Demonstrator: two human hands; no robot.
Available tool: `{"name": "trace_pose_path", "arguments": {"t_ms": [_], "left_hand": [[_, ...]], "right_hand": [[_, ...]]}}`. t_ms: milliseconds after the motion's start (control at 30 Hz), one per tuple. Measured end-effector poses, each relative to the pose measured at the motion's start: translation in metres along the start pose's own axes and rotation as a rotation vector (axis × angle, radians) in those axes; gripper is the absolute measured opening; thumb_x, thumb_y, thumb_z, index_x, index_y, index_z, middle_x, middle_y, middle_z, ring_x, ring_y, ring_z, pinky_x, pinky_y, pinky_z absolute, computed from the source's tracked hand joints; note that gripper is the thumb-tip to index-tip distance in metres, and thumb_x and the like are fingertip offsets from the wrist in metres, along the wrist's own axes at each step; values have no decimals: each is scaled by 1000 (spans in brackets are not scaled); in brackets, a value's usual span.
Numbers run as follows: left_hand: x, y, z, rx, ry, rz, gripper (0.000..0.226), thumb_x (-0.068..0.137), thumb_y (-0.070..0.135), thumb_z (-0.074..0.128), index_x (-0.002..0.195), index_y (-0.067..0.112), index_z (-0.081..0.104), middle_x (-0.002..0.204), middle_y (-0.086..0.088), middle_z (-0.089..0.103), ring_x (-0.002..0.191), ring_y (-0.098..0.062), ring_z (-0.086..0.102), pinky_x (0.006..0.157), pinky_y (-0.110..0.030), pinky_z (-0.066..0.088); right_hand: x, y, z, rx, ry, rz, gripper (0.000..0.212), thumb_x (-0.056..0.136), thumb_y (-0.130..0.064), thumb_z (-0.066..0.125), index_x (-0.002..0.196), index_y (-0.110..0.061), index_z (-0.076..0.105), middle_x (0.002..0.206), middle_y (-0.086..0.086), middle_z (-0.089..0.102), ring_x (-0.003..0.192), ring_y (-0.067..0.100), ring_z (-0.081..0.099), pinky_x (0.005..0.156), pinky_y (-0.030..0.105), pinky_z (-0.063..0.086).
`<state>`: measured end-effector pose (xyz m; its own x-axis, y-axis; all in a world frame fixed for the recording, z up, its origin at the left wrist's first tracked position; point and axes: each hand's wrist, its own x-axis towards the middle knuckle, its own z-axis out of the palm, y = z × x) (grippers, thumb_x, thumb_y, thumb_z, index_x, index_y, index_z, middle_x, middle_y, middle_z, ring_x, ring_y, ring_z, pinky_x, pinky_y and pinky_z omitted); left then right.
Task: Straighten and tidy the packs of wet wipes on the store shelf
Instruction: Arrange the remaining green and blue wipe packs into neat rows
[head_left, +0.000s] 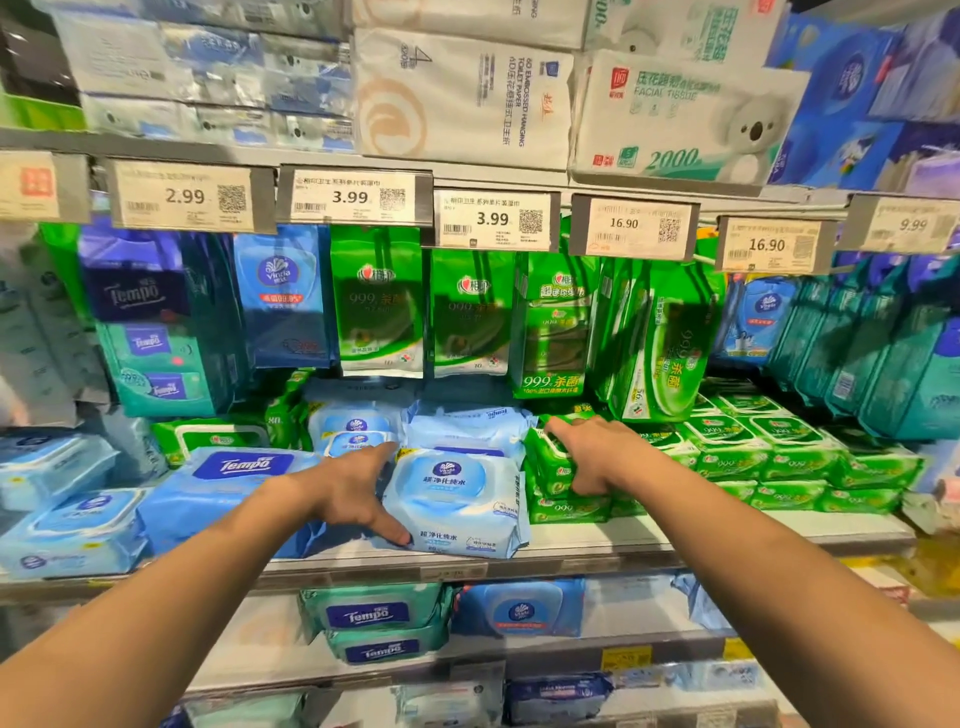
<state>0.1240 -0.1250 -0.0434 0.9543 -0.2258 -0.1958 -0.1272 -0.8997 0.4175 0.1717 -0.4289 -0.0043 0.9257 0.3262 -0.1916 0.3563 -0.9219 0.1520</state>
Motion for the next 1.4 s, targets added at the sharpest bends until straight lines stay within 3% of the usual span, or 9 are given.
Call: {"name": "trace_pose_path", "arguments": {"t_ms": [133, 267, 433, 567, 700, 867, 1000, 1267, 1400], "left_hand": [[3, -3, 3, -42, -9, 25, 137, 29, 74, 78, 144, 21, 27, 133, 8, 52, 113, -14, 54, 100, -30, 45], [5, -7, 7, -88, 15, 43, 107, 51, 49, 91, 138, 21, 36, 124, 11, 56, 106, -12, 58, 95, -27, 48], [8, -11, 10, -102, 50, 93, 88, 58, 40, 91, 129, 27, 42, 115, 16, 58, 99, -7, 58, 84, -17, 46], [14, -9, 11, -80, 66, 93, 96, 57, 42, 91, 135, 24, 38, 124, 8, 57, 106, -13, 57, 92, -27, 48], [15, -5, 12, -28, 87, 78, 105, 55, 46, 90, 140, 20, 34, 128, 3, 54, 108, -15, 53, 95, -29, 46], [15, -9, 5, -23, 35, 34, 112, 50, 52, 89, 141, 19, 33, 118, 5, 58, 101, -16, 59, 91, -31, 51], [8, -12, -4, -32, -25, -5, 122, 41, 60, 89, 140, 19, 30, 117, 9, 54, 96, -11, 59, 86, -25, 49], [-11, -32, -25, 49, 81, -8, 115, 59, 53, 86, 149, 16, 25, 137, 0, 51, 114, -17, 55, 96, -26, 46], [-28, -48, -36, 89, 197, 25, 100, 67, 47, 83, 147, 13, 32, 138, -5, 49, 116, -18, 53, 94, -21, 40]], "right_hand": [[4, -5, -4, -17, -32, 42, 76, 76, -4, 59, 142, -24, 26, 107, 9, 56, 99, 27, 55, 80, 40, 54], [12, -7, -8, -6, -69, 86, 86, 78, -3, 60, 149, -25, 17, 114, 10, 55, 96, 26, 56, 77, 37, 55], [17, -14, 6, -3, -15, 95, 90, 78, 1, 62, 152, -22, 15, 138, 20, 41, 124, 36, 47, 93, 44, 49], [9, -12, 14, -5, 60, 80, 85, 74, 6, 64, 147, -16, 26, 152, 18, 20, 140, 39, 25, 108, 46, 40], [3, -18, 13, -29, 113, 35, 95, 76, -5, 67, 153, -17, 12, 154, 15, 13, 144, 38, 10, 118, 50, 19], [6, -51, -1, 328, 145, -183, 82, 78, -38, 71, 146, -16, 33, 139, 10, 35, 133, 32, 27, 111, 45, 33], [17, -81, 1, 281, -45, -200, 97, 66, -67, 75, 143, -19, 39, 134, 9, 42, 126, 29, 38, 103, 43, 40], [33, -94, -5, 227, -143, -83, 104, 61, -58, 83, 144, -18, 34, 139, 7, 29, 132, 31, 29, 103, 46, 42], [31, -105, 3, 150, -130, -72, 81, 60, -50, 85, 118, -14, 40, 136, 10, 29, 129, 32, 29, 92, 43, 45]]}}
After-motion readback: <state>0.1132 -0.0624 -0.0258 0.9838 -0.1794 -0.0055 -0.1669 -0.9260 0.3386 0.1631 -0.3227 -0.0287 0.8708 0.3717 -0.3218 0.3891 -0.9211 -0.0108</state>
